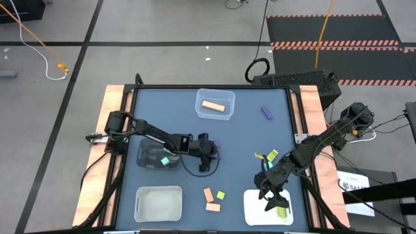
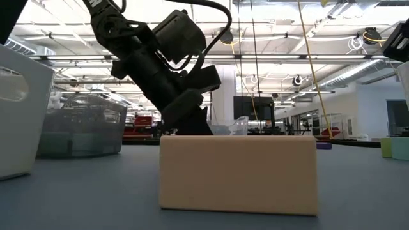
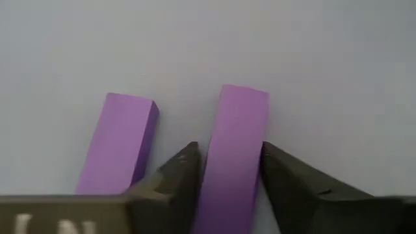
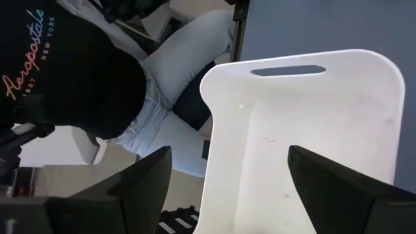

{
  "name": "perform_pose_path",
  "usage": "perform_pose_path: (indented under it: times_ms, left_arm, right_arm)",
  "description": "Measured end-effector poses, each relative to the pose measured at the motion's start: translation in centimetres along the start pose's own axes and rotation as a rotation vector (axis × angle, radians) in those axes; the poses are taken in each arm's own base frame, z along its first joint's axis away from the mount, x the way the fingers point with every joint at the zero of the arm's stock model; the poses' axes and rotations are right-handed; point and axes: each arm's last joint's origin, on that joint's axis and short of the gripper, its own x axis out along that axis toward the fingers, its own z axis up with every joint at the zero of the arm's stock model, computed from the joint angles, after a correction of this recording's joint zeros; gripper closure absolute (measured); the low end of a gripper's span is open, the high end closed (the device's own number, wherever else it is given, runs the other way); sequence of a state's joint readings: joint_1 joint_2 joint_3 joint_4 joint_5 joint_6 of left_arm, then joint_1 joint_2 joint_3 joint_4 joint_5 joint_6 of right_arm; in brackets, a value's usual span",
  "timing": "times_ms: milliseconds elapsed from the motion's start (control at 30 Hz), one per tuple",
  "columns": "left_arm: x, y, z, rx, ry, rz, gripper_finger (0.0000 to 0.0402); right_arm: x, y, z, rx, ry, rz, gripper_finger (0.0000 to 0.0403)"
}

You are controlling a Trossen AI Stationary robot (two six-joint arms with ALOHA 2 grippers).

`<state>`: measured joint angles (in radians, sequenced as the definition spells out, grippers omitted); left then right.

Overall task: Sort & place blocks by color
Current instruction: Put the bottom left violet blocks into the gray bin

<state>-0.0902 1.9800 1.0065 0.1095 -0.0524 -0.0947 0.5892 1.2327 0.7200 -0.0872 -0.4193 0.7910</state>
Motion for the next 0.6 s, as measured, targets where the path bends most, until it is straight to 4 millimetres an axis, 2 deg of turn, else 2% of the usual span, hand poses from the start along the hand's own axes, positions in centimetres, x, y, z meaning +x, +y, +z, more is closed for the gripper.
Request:
perform_pose_path:
  times_ms: [67,300,367,467,600]
  left_arm:
    - [0.0,-0.1,0.0,-0.006,0.003,-0.005,0.0292]
    - [-1.3,-0.7,0.7,-0.096,-0.024,-0.042,0.0295]
    - [-2.5,-0.9,1.5,-0.136,-0.062,-0.059,0.0295]
    - [-5.2,-0.9,3.9,-0.159,-0.216,-0.055,0.0295]
    - [-8.6,-1.1,6.1,-0.126,-0.390,-0.012,0.0295]
  right_arm:
    - [0.0,0.0,0.0,-0.013,0.000,0.000,0.0106]
    - [0.0,0.0,0.0,-0.050,0.000,0.000,0.0106]
    - [0.0,0.0,0.0,-0.074,0.000,-0.001,0.0106]
    - [0.0,0.0,0.0,-0.123,-0.001,-0.001,0.0106]
    - [-0.1,-0.1,0.1,-0.210,-0.007,-0.006,0.0106]
